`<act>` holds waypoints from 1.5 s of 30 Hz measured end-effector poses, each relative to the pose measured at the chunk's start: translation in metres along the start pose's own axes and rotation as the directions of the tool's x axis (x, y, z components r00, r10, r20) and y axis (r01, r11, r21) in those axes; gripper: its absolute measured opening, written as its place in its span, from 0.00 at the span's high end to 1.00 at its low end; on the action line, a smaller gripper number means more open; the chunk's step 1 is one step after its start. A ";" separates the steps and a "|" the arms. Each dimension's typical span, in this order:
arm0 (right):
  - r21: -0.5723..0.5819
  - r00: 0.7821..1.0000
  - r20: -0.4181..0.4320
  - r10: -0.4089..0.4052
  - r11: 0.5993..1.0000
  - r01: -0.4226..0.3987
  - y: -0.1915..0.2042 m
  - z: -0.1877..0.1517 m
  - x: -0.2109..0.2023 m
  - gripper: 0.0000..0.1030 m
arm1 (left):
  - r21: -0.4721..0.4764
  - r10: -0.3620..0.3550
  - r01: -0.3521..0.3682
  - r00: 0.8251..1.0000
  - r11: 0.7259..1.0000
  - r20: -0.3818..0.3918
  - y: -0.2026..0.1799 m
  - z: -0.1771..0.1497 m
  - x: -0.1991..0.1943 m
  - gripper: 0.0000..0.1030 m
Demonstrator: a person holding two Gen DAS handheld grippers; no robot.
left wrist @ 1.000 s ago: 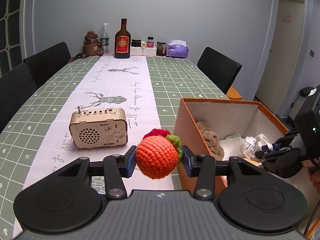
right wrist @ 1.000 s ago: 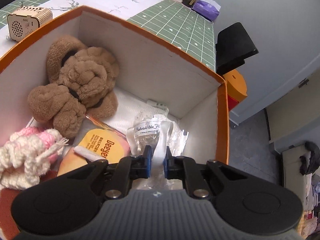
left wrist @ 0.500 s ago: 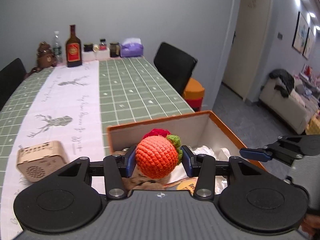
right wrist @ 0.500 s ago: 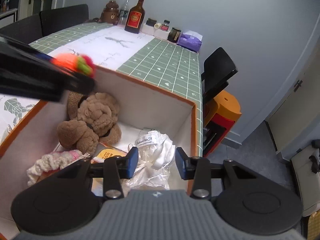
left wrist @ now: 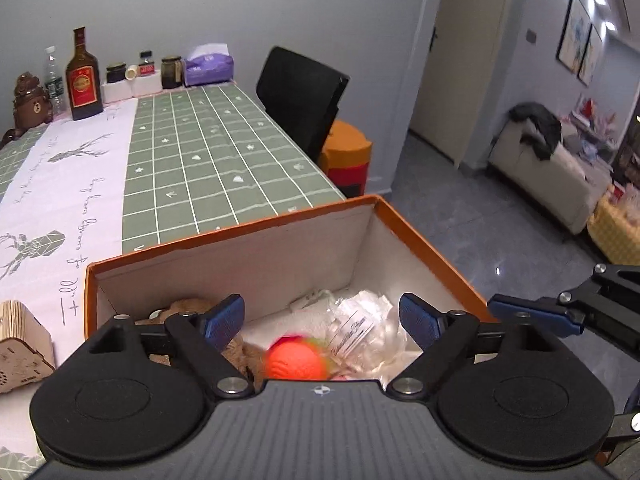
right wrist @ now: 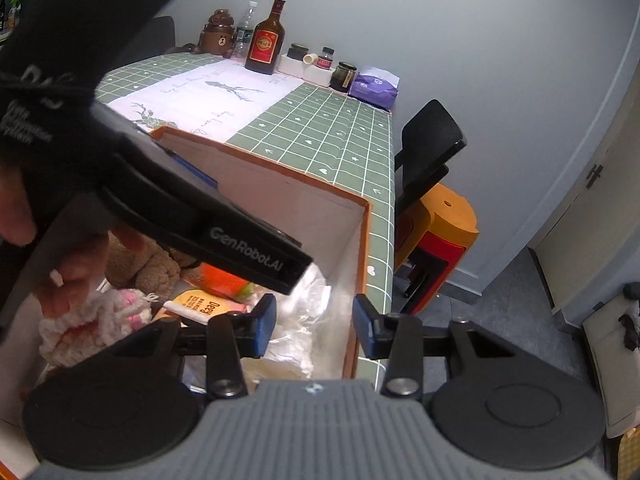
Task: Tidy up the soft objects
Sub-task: 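Lower the orange crochet fruit into the orange box and open the left tool, then move the right tool to the white terry mitt and grasp it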
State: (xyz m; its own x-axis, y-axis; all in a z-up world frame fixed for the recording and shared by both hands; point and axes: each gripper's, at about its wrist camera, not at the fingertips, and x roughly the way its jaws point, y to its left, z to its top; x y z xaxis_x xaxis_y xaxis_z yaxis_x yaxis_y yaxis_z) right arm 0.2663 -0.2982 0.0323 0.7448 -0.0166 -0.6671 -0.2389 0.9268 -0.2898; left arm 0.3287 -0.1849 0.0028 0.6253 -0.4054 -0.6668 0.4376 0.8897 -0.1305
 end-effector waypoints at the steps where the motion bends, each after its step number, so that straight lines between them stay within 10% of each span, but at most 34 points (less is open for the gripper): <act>1: 0.003 1.000 0.002 0.001 1.000 -0.001 -0.001 0.000 0.000 0.58 | -0.003 0.017 -0.017 1.000 1.000 0.004 -0.001 0.000 0.000 0.01; 22: 0.128 0.998 0.051 -0.026 0.992 0.019 -0.003 -0.001 -0.017 0.37 | 0.008 0.075 -0.075 0.997 0.997 0.002 -0.007 0.011 -0.028 0.01; 45: 0.211 0.930 0.366 0.040 0.969 -0.125 0.095 0.023 -0.139 0.20 | -0.053 0.196 -0.189 0.945 0.981 0.261 0.078 -0.034 -0.219 0.01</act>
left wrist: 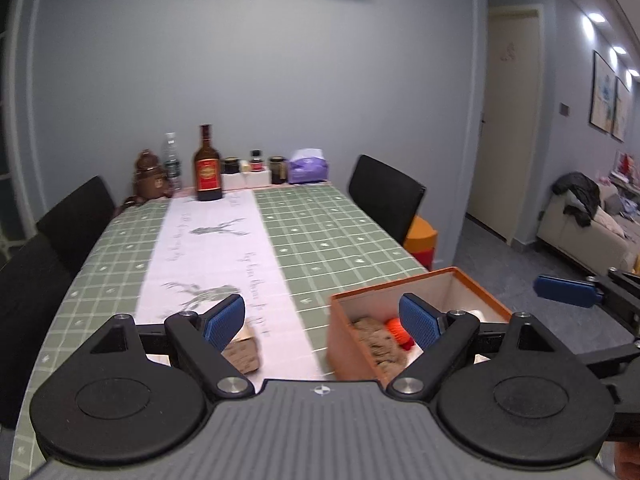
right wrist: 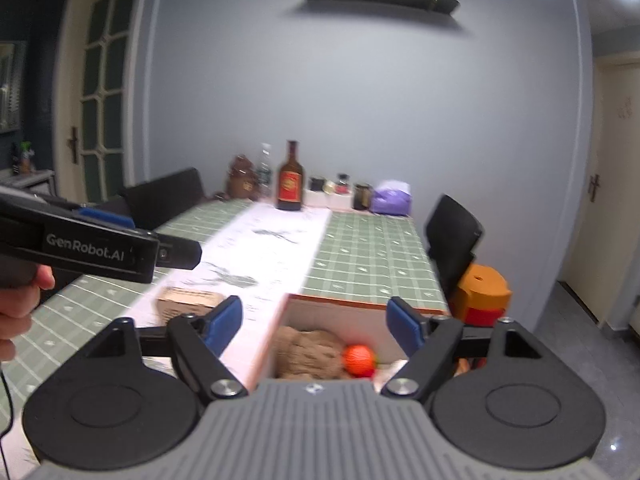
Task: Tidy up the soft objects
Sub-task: 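Move the right tool to the white terry mitt and grasp it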
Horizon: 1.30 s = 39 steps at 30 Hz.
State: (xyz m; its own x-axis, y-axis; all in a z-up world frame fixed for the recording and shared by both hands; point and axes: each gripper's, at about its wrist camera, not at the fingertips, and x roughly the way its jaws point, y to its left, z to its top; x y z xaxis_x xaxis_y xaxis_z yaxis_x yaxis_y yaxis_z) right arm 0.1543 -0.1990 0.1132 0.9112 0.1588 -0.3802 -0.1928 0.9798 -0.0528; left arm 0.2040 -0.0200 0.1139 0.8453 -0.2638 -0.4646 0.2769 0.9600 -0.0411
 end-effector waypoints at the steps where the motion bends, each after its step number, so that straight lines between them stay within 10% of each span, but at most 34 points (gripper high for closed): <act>1: -0.005 1.000 0.008 0.017 1.000 -0.017 0.010 -0.002 -0.005 0.20 | -0.023 0.013 -0.012 1.000 1.000 0.003 0.010 -0.005 -0.006 0.01; 12: 0.022 0.982 -0.094 0.164 0.986 -0.163 0.100 -0.061 -0.014 0.20 | -0.237 0.255 -0.260 0.965 0.936 -0.052 0.095 -0.100 -0.037 0.01; 22: -0.242 0.982 -0.162 -0.094 0.969 0.053 0.150 -0.134 0.013 0.20 | -0.281 0.206 -0.253 0.961 0.926 -0.187 0.104 -0.159 -0.039 0.01; 29: -0.226 0.958 -0.237 -0.160 0.968 0.106 0.153 -0.159 0.038 0.22 | -0.269 0.194 -0.243 0.962 0.932 -0.193 0.096 -0.171 -0.047 0.01; 39: -0.131 0.955 -0.284 -0.082 0.990 0.045 0.142 -0.163 0.041 0.72 | -0.277 0.245 -0.287 0.953 0.917 -0.177 0.101 -0.173 -0.063 0.01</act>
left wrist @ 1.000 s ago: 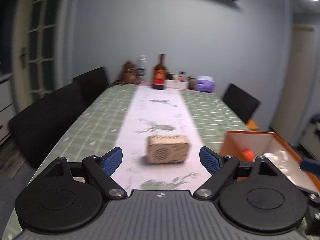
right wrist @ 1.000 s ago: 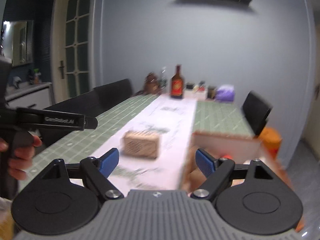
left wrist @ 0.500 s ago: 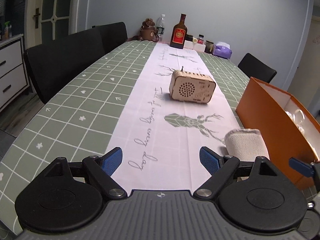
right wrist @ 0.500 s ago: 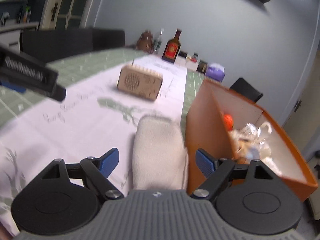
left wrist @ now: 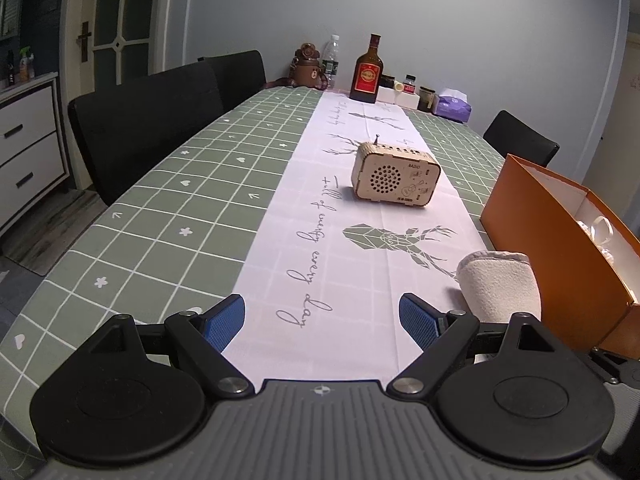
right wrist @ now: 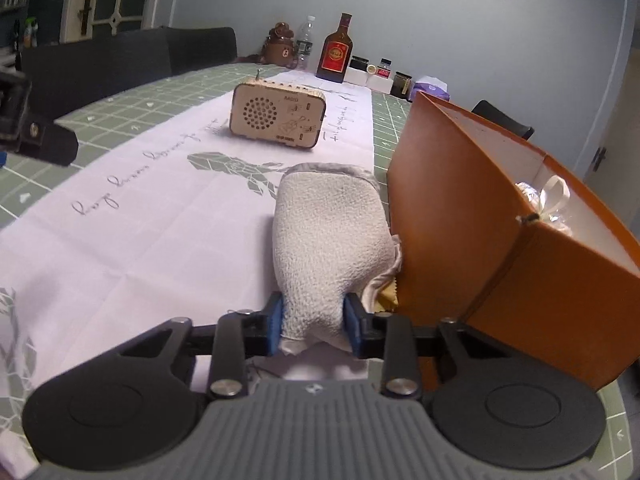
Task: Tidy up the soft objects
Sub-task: 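Move the right tool to the white terry mitt and grasp it, then hand the white mitt from the right tool to the left tool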
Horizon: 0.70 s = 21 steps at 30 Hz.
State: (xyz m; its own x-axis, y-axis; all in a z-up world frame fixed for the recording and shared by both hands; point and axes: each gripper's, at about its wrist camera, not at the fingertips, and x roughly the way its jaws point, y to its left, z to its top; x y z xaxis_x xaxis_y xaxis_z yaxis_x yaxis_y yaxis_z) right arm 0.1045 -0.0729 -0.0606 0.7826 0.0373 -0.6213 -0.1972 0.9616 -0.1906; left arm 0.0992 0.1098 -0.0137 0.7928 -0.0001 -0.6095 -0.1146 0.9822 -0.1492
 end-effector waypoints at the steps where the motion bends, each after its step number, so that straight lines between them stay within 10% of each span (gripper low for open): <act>1: 0.017 1.000 -0.002 0.029 0.999 -0.029 -0.003 0.000 -0.003 0.73 | -0.004 0.003 -0.003 1.000 1.000 0.002 0.001 0.000 -0.001 0.01; 9: 0.099 0.946 0.007 0.325 0.941 -0.324 -0.007 -0.009 -0.044 0.78 | -0.013 0.032 -0.032 0.999 0.999 0.020 0.006 0.001 -0.011 0.01; 14: 0.099 0.930 0.007 0.367 0.925 -0.366 0.000 -0.015 -0.051 0.77 | -0.016 0.041 -0.041 0.999 0.999 0.012 0.008 -0.002 -0.014 0.01; 17: 0.125 0.925 0.003 0.380 0.917 -0.378 0.000 -0.016 -0.047 0.64 | -0.013 -0.001 0.000 1.000 1.000 -0.015 0.002 -0.004 -0.013 0.01; 21: 0.088 0.929 0.033 0.369 0.925 -0.370 -0.008 -0.015 -0.055 0.14 | 0.018 -0.101 0.102 0.993 0.995 -0.063 -0.016 -0.011 -0.007 0.01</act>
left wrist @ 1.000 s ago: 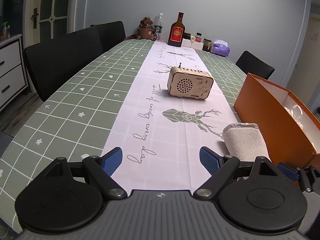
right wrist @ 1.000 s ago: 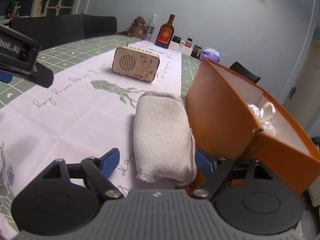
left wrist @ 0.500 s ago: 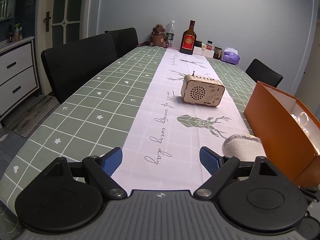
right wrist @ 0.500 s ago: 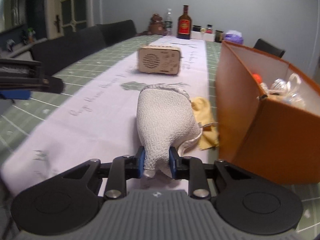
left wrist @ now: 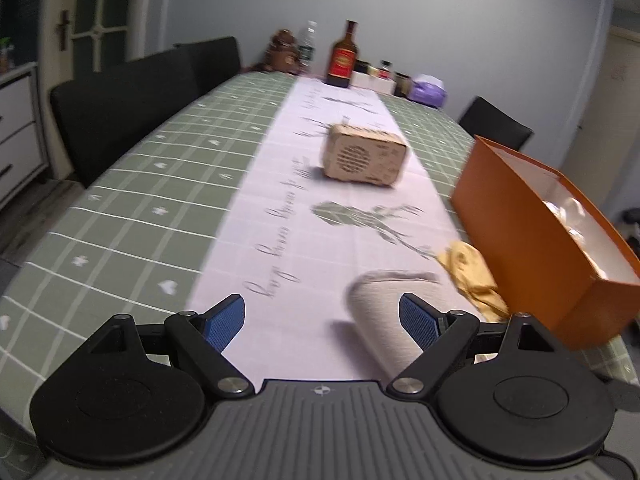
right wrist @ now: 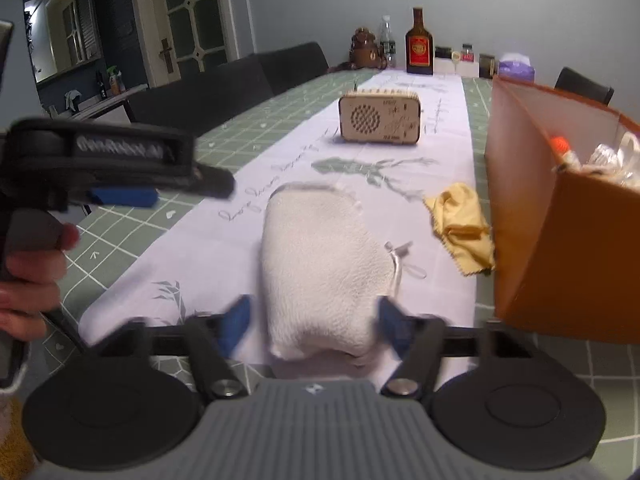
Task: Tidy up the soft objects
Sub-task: 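Hand the white mitt from the right tool to the left tool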
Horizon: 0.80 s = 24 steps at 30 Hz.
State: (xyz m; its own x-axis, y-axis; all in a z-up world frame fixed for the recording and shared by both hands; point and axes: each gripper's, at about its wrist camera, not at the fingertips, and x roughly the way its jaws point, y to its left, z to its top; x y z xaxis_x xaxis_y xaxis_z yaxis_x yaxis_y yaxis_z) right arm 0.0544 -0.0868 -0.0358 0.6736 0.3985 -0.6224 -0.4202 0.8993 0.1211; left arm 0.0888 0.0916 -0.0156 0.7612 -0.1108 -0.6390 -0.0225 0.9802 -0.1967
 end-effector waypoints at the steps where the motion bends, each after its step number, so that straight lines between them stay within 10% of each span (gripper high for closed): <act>1: -0.006 1.000 0.013 -0.001 1.000 0.001 -0.003 0.001 -0.005 0.13 | 0.001 -0.012 0.012 1.000 1.000 -0.012 -0.005 -0.002 0.003 0.01; 9: 0.005 0.993 -0.004 -0.117 0.993 0.117 -0.035 -0.002 -0.023 0.11 | 0.042 0.008 -0.003 0.992 0.999 -0.122 -0.049 -0.016 0.041 0.01; 15: 0.055 0.995 -0.016 -0.097 0.994 0.098 -0.056 -0.010 -0.023 0.11 | -0.097 -0.062 0.045 0.981 0.994 -0.184 -0.055 -0.017 0.063 0.03; 17: 0.066 0.996 -0.017 -0.093 0.993 0.094 -0.062 -0.011 -0.024 0.11 | -0.166 -0.102 0.074 0.980 0.983 -0.171 -0.050 -0.016 0.061 0.61; 19: 0.071 0.995 -0.007 -0.096 0.993 0.096 -0.066 -0.011 -0.027 0.11 | -0.221 -0.151 0.112 0.974 0.969 -0.169 -0.042 -0.014 0.057 0.86; 24: 0.068 0.995 0.016 -0.096 0.993 0.095 -0.074 -0.014 -0.033 0.12 | -0.116 -0.103 0.094 0.992 0.989 -0.077 -0.037 -0.009 0.035 0.88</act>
State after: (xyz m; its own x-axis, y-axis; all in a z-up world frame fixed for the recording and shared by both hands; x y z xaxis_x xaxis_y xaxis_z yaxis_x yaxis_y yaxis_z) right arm 0.0548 -0.1696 -0.0349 0.7205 0.3134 -0.6186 -0.3124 0.9431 0.1139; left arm 0.1106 0.0497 -0.0375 0.7070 -0.2239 -0.6708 -0.0257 0.9398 -0.3407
